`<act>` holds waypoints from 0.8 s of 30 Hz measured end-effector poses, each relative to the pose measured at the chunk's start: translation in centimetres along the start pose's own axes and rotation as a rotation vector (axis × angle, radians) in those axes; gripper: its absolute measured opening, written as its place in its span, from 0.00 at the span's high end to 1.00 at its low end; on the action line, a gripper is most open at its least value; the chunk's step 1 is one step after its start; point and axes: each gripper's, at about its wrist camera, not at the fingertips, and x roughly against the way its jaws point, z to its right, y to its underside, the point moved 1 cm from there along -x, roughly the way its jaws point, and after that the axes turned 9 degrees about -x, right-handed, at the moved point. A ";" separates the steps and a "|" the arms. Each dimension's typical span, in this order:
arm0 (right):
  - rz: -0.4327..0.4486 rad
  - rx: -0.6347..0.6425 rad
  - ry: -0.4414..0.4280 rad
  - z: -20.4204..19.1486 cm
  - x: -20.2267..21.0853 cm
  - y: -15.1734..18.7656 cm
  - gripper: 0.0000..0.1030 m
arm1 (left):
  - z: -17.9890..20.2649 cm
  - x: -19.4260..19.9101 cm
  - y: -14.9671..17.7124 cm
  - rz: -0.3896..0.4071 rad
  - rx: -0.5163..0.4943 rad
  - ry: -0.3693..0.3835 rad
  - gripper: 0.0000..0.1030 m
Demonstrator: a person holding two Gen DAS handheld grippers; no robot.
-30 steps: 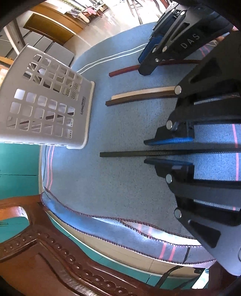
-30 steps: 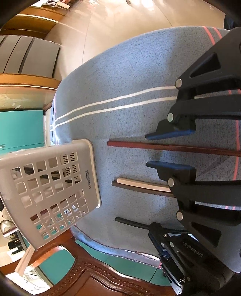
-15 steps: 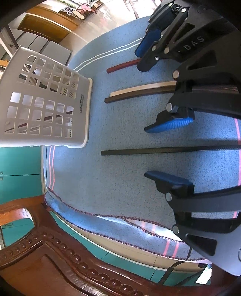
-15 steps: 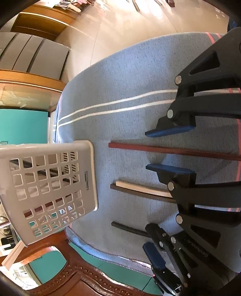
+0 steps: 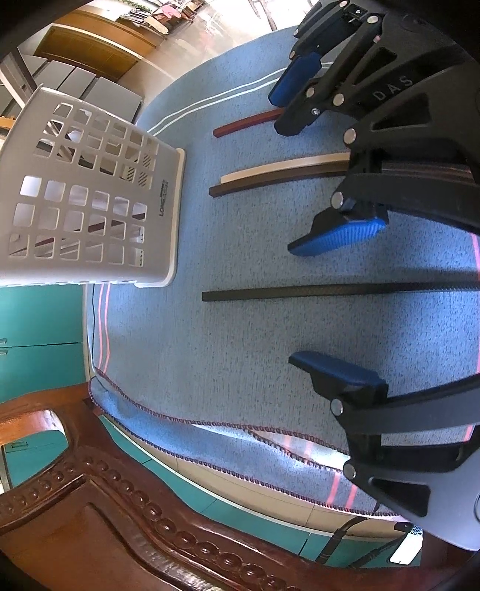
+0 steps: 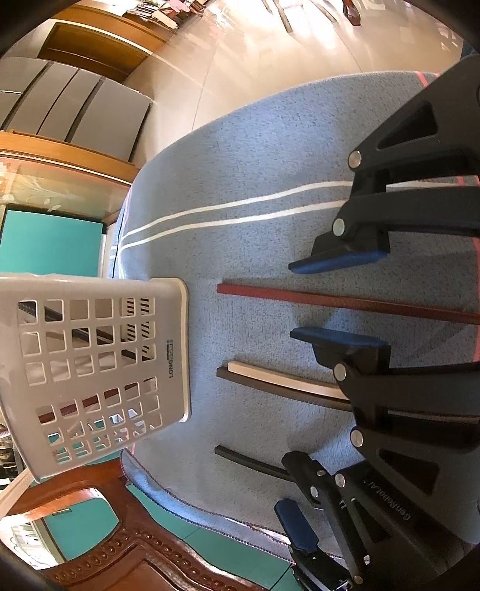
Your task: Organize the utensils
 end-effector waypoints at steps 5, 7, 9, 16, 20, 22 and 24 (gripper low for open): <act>-0.001 -0.005 -0.005 -0.1 -0.1 0.2 0.71 | 0.0 -0.1 0.1 0.000 0.000 0.000 0.46; -0.001 -0.006 -0.007 0.0 0.0 0.2 0.71 | 0.0 0.0 0.0 0.000 0.000 -0.001 0.46; -0.001 -0.007 -0.007 0.0 0.0 0.2 0.70 | 0.1 0.0 0.1 0.000 0.000 -0.001 0.46; 0.001 -0.004 -0.005 0.1 0.0 0.1 0.70 | 0.1 -0.1 0.1 -0.001 0.000 0.000 0.47; -0.004 -0.031 -0.029 0.4 0.1 -0.1 0.83 | 0.1 -0.1 0.0 0.004 0.003 0.021 0.60; -0.014 -0.061 -0.052 0.8 0.0 -0.3 0.91 | 0.1 0.0 0.0 0.006 0.009 0.024 0.70; -0.021 -0.083 -0.068 1.2 0.0 -0.4 0.92 | -0.2 0.1 -0.1 0.007 0.024 0.034 0.90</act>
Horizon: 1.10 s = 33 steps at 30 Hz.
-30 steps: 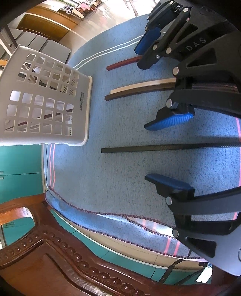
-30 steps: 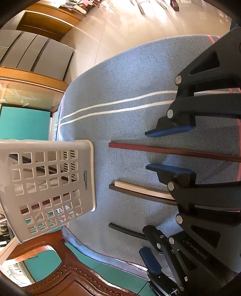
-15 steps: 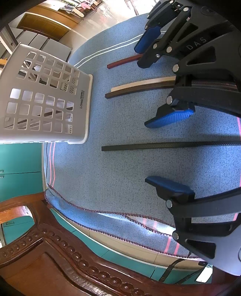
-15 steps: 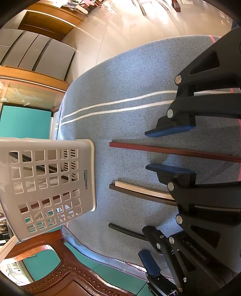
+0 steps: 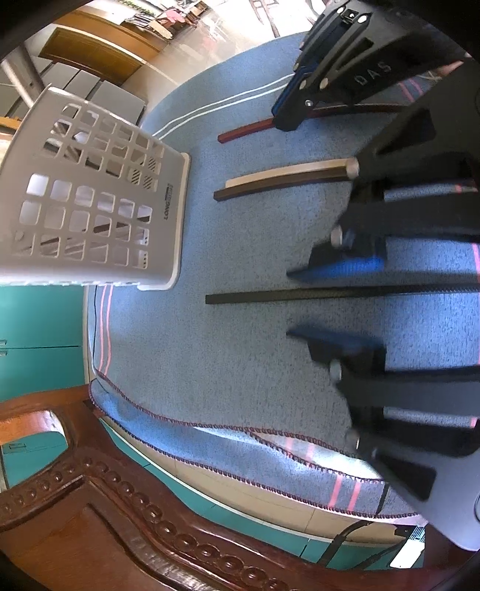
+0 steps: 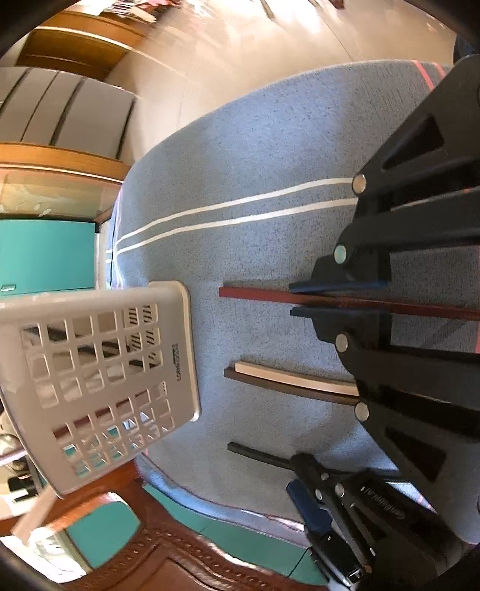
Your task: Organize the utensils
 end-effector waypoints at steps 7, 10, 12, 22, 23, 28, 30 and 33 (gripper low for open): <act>0.062 -0.018 -0.055 0.1 2.0 -0.7 0.94 | -1.0 1.5 -0.6 0.060 0.052 0.024 0.93; 0.132 -0.012 -0.113 -0.1 4.6 -1.3 0.94 | -1.3 3.6 -1.0 0.126 0.068 0.020 0.93; 0.187 -0.001 -0.152 -0.2 6.6 -1.6 0.94 | -1.4 4.9 -1.3 0.170 0.064 0.011 0.93; 0.276 -0.013 -0.250 1.6 10.6 -2.5 0.94 | -0.7 8.8 -1.6 0.297 0.032 -0.004 0.93; 0.280 -0.017 -0.259 1.7 10.7 -2.5 0.94 | -0.7 8.9 -1.6 0.299 0.029 -0.003 0.93; 0.312 -0.011 -0.293 2.1 11.9 -2.1 0.94 | -1.4 9.2 -1.8 0.314 0.045 0.009 0.93; 0.316 -0.020 -0.331 2.2 12.8 -2.3 0.94 | -2.3 10.2 -1.7 0.329 0.066 0.056 0.93; 0.349 -0.030 -0.386 2.5 15.1 -3.2 0.94 | -3.8 12.8 -2.3 0.381 0.113 0.157 0.93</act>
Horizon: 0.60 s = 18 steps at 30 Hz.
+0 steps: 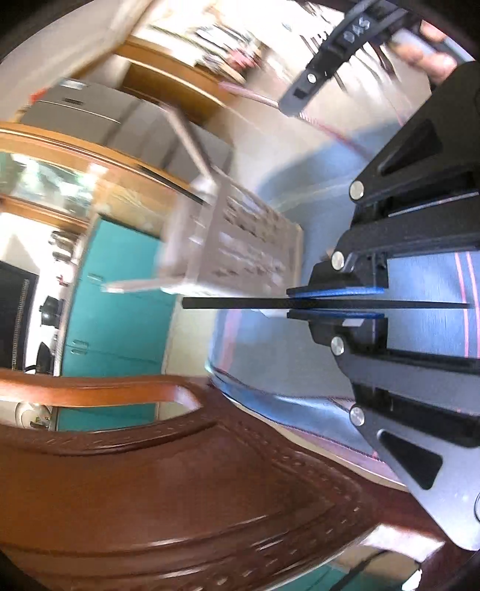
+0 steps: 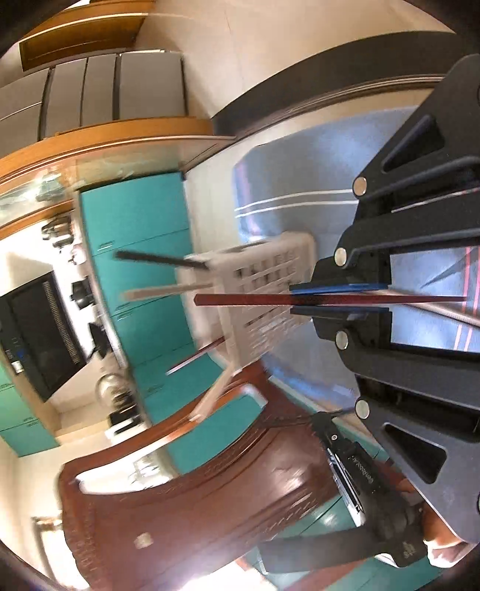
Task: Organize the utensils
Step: 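Lift both held chopsticks up over the white holder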
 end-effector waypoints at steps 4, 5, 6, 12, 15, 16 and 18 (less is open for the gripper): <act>0.107 0.019 -0.025 -1.1 3.0 -3.4 0.94 | -0.9 3.7 -3.1 0.101 0.027 0.038 0.93; 0.127 0.017 -0.040 -1.4 3.4 -4.5 0.94 | -0.9 4.5 -4.2 0.130 0.024 0.046 0.93; 0.143 0.011 -0.051 -1.5 3.6 -5.5 0.94 | -0.9 5.0 -5.0 0.154 0.023 0.048 0.93; 0.291 -0.016 -0.108 -3.6 4.2 -11.6 0.94 | -0.8 7.2 -10.9 0.271 0.033 0.092 0.93; 0.355 -0.017 -0.108 -4.4 3.6 -13.5 0.94 | -0.4 7.8 -13.6 0.333 0.033 0.109 0.93; 0.376 -0.014 -0.089 -4.5 3.1 -14.0 0.94 | -0.4 7.8 -14.3 0.356 0.030 0.103 0.93; 0.404 -0.009 -0.053 -4.5 1.8 -14.4 0.94 | 0.1 7.9 -15.3 0.410 0.020 0.084 0.93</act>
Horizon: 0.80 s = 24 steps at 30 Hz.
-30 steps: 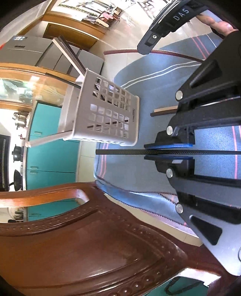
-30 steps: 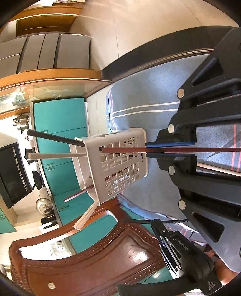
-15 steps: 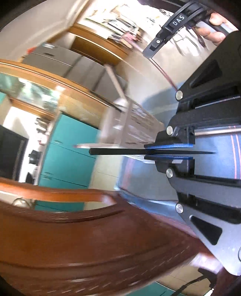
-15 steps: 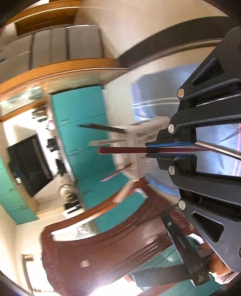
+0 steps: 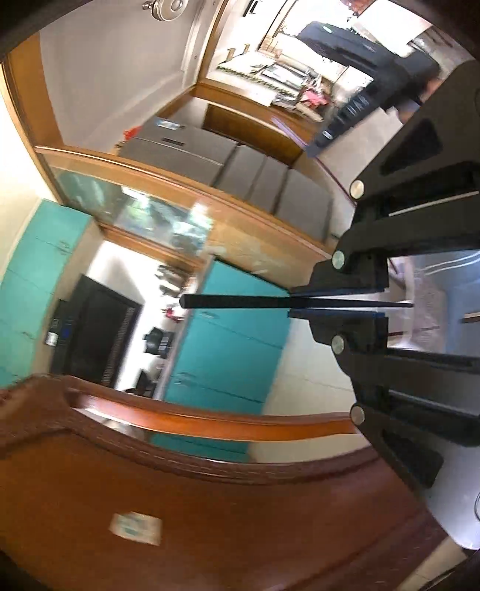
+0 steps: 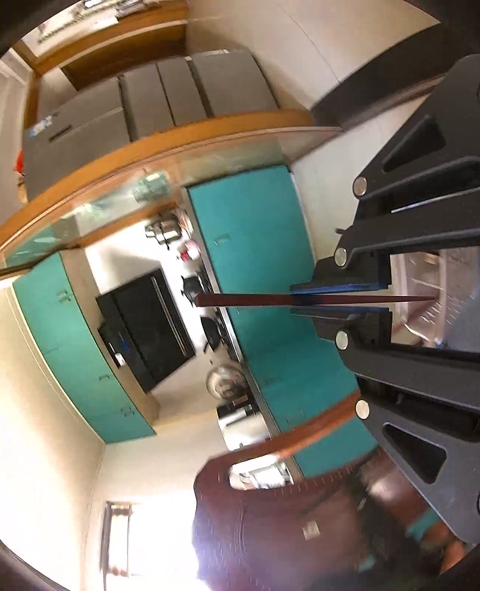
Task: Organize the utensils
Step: 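Lift both held chopsticks up over the white holder, then open both tools to drop the chopsticks into the white holder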
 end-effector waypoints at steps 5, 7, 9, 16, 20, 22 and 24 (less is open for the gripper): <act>-0.080 0.070 0.085 1.4 -4.3 3.2 0.94 | 0.4 -3.7 1.4 0.018 -0.059 -0.083 0.93; -0.127 0.087 0.101 2.0 -5.6 4.3 0.94 | 0.0 -5.5 2.7 -0.028 -0.057 -0.087 0.93; -0.157 0.096 0.103 2.2 -6.3 5.1 0.94 | 0.0 -7.4 4.0 -0.080 -0.063 -0.094 0.93; -0.182 0.139 0.092 2.1 -5.4 5.9 0.79 | 1.3 -10.5 6.9 -0.184 -0.126 -0.127 0.93; -0.109 0.153 0.054 1.2 -1.7 4.3 0.72 | 1.6 -9.7 7.5 -0.187 -0.148 -0.121 0.91; -0.080 0.156 0.010 0.7 0.7 3.8 0.71 | 1.7 -8.6 7.5 -0.173 -0.156 -0.118 0.85; -0.072 0.158 -0.054 0.0 2.9 3.7 0.71 | 1.7 -7.3 7.4 -0.146 -0.156 -0.123 0.76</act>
